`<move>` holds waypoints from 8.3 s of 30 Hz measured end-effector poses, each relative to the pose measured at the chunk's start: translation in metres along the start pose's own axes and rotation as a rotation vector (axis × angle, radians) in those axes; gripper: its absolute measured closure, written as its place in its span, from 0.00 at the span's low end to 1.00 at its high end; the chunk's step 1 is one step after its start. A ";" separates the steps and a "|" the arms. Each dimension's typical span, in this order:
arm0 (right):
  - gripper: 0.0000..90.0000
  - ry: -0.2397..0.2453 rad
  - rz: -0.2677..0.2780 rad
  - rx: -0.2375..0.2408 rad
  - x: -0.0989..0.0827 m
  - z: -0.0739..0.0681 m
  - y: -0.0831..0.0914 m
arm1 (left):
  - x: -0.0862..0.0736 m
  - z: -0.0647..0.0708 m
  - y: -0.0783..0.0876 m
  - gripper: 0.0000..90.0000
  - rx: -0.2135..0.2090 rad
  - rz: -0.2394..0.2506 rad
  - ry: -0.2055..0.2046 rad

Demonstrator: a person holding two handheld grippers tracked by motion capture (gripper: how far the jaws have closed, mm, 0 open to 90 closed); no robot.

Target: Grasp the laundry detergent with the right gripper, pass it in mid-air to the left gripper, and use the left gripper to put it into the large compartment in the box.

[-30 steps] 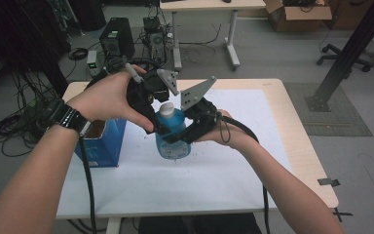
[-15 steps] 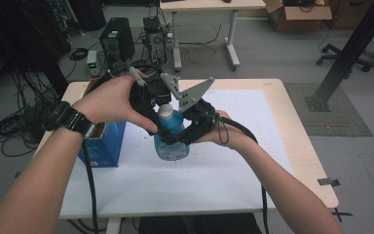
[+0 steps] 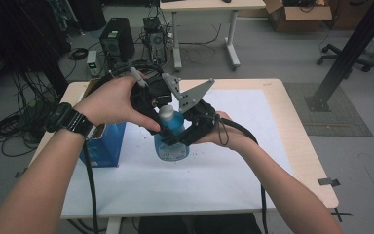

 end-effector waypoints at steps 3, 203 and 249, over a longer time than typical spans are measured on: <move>0.46 -0.001 -0.002 0.000 0.000 0.000 -0.001 | 0.000 0.001 0.000 0.34 0.000 0.003 0.003; 0.08 -0.341 -0.509 -0.215 -0.152 -0.001 0.168 | -0.209 -0.082 -0.039 0.38 0.430 -0.263 1.292; 0.09 -0.333 -0.532 -0.206 -0.138 0.007 0.163 | -0.115 -0.079 0.001 0.15 0.403 -0.184 1.036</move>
Point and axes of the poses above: each handheld gripper's, and its own axes: y roughly backward along the jaws, x roughly out of its top, z roughly to its right, the point moved 4 cm from there along -y, roughly forward along the jaws, and after that the axes turned 5 degrees about x, right-handed, at the moved point
